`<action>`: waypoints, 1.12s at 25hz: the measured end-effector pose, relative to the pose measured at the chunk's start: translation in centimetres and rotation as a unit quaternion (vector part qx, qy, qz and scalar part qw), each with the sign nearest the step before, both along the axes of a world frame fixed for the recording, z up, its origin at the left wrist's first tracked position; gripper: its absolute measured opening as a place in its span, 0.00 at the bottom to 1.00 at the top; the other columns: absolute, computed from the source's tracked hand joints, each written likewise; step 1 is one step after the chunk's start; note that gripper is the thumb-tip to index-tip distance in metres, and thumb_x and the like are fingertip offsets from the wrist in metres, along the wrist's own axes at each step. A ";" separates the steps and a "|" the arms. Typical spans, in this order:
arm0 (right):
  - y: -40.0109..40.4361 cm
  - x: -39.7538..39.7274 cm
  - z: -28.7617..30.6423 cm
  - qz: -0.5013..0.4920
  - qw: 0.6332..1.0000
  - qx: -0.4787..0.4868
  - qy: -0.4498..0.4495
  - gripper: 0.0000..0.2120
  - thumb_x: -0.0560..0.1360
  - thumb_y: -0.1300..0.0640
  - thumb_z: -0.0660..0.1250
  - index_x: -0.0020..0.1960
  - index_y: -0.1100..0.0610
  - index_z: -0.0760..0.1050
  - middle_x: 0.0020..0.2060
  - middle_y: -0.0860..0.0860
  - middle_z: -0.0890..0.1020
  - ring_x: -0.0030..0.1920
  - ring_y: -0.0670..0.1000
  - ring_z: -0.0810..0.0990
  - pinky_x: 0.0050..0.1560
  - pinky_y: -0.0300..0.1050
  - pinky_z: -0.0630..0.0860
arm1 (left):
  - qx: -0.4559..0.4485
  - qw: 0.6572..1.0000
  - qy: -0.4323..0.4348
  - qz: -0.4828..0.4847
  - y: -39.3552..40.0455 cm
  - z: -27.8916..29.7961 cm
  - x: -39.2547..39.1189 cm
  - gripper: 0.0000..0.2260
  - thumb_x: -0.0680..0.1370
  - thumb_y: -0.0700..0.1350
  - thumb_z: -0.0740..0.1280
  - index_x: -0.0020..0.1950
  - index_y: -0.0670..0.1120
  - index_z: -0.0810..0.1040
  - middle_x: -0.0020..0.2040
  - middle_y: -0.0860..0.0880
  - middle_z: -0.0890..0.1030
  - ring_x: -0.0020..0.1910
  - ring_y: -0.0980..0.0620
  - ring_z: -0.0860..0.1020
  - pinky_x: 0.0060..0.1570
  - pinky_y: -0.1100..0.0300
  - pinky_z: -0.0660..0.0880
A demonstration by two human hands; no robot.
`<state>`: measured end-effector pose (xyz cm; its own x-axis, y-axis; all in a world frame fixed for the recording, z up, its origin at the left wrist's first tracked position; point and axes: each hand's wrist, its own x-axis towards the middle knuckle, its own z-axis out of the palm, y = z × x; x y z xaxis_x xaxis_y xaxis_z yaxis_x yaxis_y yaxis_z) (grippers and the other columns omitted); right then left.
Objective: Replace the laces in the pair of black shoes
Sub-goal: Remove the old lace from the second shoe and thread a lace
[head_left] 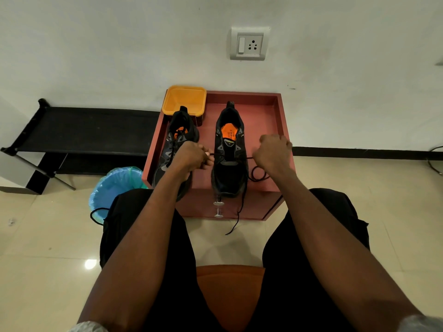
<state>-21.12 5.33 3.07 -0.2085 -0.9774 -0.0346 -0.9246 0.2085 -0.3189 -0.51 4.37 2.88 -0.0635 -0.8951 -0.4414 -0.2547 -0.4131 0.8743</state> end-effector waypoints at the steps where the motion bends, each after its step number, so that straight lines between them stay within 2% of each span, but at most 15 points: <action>1: -0.1 0.6 -0.1 0.051 0.995 -0.006 -0.087 0.13 0.76 0.58 0.69 0.60 0.59 0.78 0.57 0.55 0.81 0.61 0.56 0.76 0.64 0.53 0.71 | -0.007 1.000 0.017 -0.015 0.1 0.1 -0.4 0.05 0.81 0.33 0.61 0.54 0.37 0.75 0.40 0.42 0.80 0.33 0.53 0.80 0.33 0.64 0.78; 3: 0.1 2.0 0.2 0.130 0.946 0.028 -0.297 0.15 0.75 0.63 0.70 0.62 0.61 0.78 0.57 0.55 0.82 0.58 0.51 0.80 0.60 0.46 0.77 | -0.023 0.999 0.035 -0.033 0.2 0.0 -1.0 0.03 0.81 0.34 0.64 0.53 0.36 0.74 0.40 0.40 0.82 0.33 0.50 0.82 0.34 0.60 0.80; 4: 0.1 2.5 0.1 0.151 0.923 0.048 -0.351 0.14 0.75 0.65 0.70 0.60 0.61 0.79 0.53 0.55 0.83 0.54 0.48 0.82 0.56 0.40 0.79 | -0.030 0.998 0.033 -0.033 0.2 -0.1 -1.3 0.04 0.80 0.35 0.66 0.53 0.35 0.75 0.39 0.40 0.82 0.32 0.50 0.82 0.33 0.60 0.80; 6: 0.2 3.0 -0.2 0.168 0.916 0.063 -0.359 0.09 0.76 0.65 0.70 0.56 0.63 0.81 0.44 0.51 0.83 0.43 0.37 0.81 0.43 0.27 0.76 | -0.045 0.999 0.011 -0.019 0.1 -0.5 -1.7 0.06 0.78 0.36 0.69 0.52 0.33 0.78 0.37 0.42 0.81 0.30 0.52 0.80 0.30 0.62 0.78; 8: 0.2 3.2 -0.7 0.149 0.921 0.052 -0.356 0.05 0.76 0.65 0.70 0.51 0.63 0.82 0.37 0.46 0.81 0.36 0.33 0.77 0.37 0.24 0.71 | -0.051 0.999 -0.002 0.003 -0.2 -1.2 -1.9 0.06 0.76 0.37 0.72 0.48 0.35 0.80 0.35 0.44 0.80 0.30 0.53 0.78 0.28 0.64 0.76; 10: -0.2 3.2 -1.4 0.106 0.917 0.042 -0.381 0.04 0.75 0.65 0.71 0.49 0.61 0.83 0.36 0.47 0.82 0.37 0.38 0.79 0.38 0.28 0.73 | -0.041 0.999 0.003 0.027 -0.6 -1.8 -2.0 0.05 0.75 0.36 0.72 0.47 0.34 0.80 0.34 0.44 0.80 0.30 0.53 0.77 0.29 0.63 0.75; 12: -0.4 3.4 -1.9 0.055 0.904 0.031 -0.423 0.04 0.75 0.66 0.70 0.45 0.59 0.83 0.37 0.51 0.84 0.38 0.46 0.83 0.41 0.37 0.78 | -0.029 0.998 0.014 0.047 -1.1 -2.4 -2.1 0.06 0.75 0.35 0.71 0.49 0.32 0.80 0.35 0.43 0.79 0.31 0.52 0.76 0.30 0.62 0.76; 15: -0.8 3.7 -2.8 0.010 0.891 0.005 -0.454 0.08 0.75 0.65 0.71 0.40 0.54 0.82 0.39 0.53 0.85 0.43 0.53 0.85 0.49 0.48 0.83 | -0.032 0.997 0.037 0.062 -1.4 -2.6 -2.5 0.03 0.76 0.36 0.71 0.44 0.38 0.79 0.33 0.45 0.79 0.30 0.54 0.76 0.32 0.62 0.76; 16: -1.0 3.7 -3.1 0.007 0.892 -0.003 -0.451 0.08 0.75 0.64 0.71 0.40 0.54 0.82 0.39 0.53 0.85 0.43 0.53 0.85 0.49 0.49 0.82 | -0.035 0.996 0.044 0.068 -1.5 -2.8 -2.6 0.03 0.76 0.37 0.71 0.44 0.39 0.79 0.33 0.46 0.79 0.29 0.55 0.76 0.32 0.62 0.76; 18: -1.4 3.9 -3.5 0.008 0.924 -0.025 -0.380 0.06 0.75 0.62 0.70 0.41 0.54 0.83 0.40 0.51 0.85 0.44 0.52 0.83 0.49 0.49 0.81 | -0.039 0.994 0.057 0.089 -1.6 -3.3 -2.8 0.04 0.77 0.39 0.71 0.46 0.38 0.80 0.35 0.46 0.79 0.31 0.55 0.77 0.34 0.63 0.76; 20: -1.5 4.0 -4.2 0.014 0.973 -0.052 -0.225 0.07 0.74 0.59 0.67 0.44 0.53 0.85 0.45 0.51 0.82 0.49 0.53 0.79 0.53 0.52 0.77 | -0.034 0.988 0.048 0.141 -1.8 -4.3 -3.0 0.03 0.78 0.38 0.69 0.47 0.39 0.79 0.37 0.45 0.79 0.34 0.54 0.77 0.35 0.62 0.76; 22: -1.4 4.3 -4.8 0.014 0.992 -0.045 -0.119 0.09 0.75 0.58 0.65 0.48 0.53 0.85 0.53 0.53 0.75 0.57 0.55 0.70 0.59 0.52 0.70 | -0.007 0.981 0.026 0.191 -2.0 -5.6 -3.0 0.04 0.77 0.36 0.66 0.43 0.41 0.78 0.38 0.45 0.79 0.38 0.50 0.78 0.37 0.58 0.76; 24: -1.2 4.7 -5.0 0.001 0.994 -0.033 -0.106 0.10 0.74 0.57 0.65 0.50 0.53 0.84 0.57 0.54 0.71 0.61 0.56 0.65 0.62 0.52 0.65 | 0.028 0.977 0.023 0.211 -2.1 -6.7 -3.2 0.05 0.77 0.37 0.66 0.41 0.41 0.78 0.40 0.44 0.81 0.41 0.47 0.79 0.43 0.54 0.79; 26: -1.1 4.9 -5.1 0.013 0.996 -0.043 -0.083 0.10 0.74 0.57 0.65 0.50 0.54 0.84 0.60 0.53 0.70 0.62 0.56 0.64 0.62 0.51 0.64 | 0.044 0.973 0.025 0.227 -2.5 -7.9 -3.2 0.05 0.75 0.38 0.68 0.45 0.36 0.80 0.45 0.39 0.82 0.45 0.43 0.82 0.51 0.46 0.81; 28: -1.0 4.9 -5.2 0.032 0.997 -0.041 -0.064 0.09 0.73 0.56 0.66 0.49 0.55 0.84 0.62 0.52 0.69 0.63 0.56 0.64 0.62 0.50 0.63 | 0.047 0.971 0.029 0.232 -2.5 -8.2 -3.3 0.05 0.75 0.38 0.68 0.47 0.35 0.80 0.46 0.37 0.82 0.43 0.44 0.81 0.52 0.46 0.81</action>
